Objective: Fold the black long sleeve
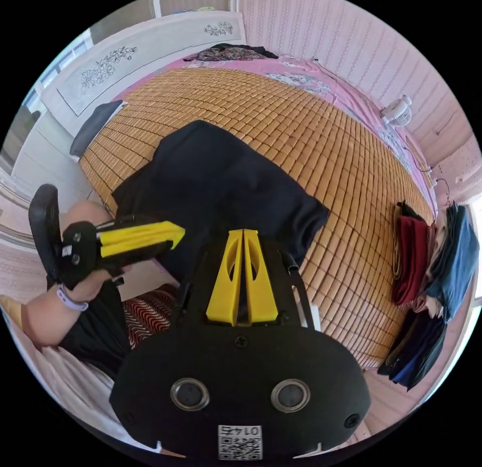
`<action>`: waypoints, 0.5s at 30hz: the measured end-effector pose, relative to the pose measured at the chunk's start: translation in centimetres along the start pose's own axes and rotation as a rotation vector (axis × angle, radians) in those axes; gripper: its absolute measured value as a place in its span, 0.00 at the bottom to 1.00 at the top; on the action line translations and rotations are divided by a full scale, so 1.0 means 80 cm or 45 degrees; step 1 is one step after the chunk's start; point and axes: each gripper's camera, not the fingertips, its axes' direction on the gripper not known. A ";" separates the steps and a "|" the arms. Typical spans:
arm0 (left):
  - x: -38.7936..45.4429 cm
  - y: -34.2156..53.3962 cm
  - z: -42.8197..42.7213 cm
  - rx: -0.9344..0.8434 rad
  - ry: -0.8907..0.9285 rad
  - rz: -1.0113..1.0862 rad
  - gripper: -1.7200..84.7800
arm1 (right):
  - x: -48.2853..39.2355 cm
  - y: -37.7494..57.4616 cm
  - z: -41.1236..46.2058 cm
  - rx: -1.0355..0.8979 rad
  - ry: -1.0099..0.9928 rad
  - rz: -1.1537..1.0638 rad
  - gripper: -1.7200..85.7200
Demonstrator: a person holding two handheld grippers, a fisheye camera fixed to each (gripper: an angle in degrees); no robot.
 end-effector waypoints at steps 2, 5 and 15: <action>-0.009 -0.004 0.010 -0.042 -0.006 -0.002 0.01 | -0.010 -0.085 0.016 -0.105 -0.001 0.039 0.02; -0.023 -0.005 0.026 -0.134 0.012 -0.034 0.01 | -0.027 -0.171 0.041 -0.191 0.011 0.014 0.02; -0.039 -0.011 0.044 -0.127 0.109 -0.057 0.01 | -0.063 -0.304 0.142 -0.717 0.218 -0.086 0.02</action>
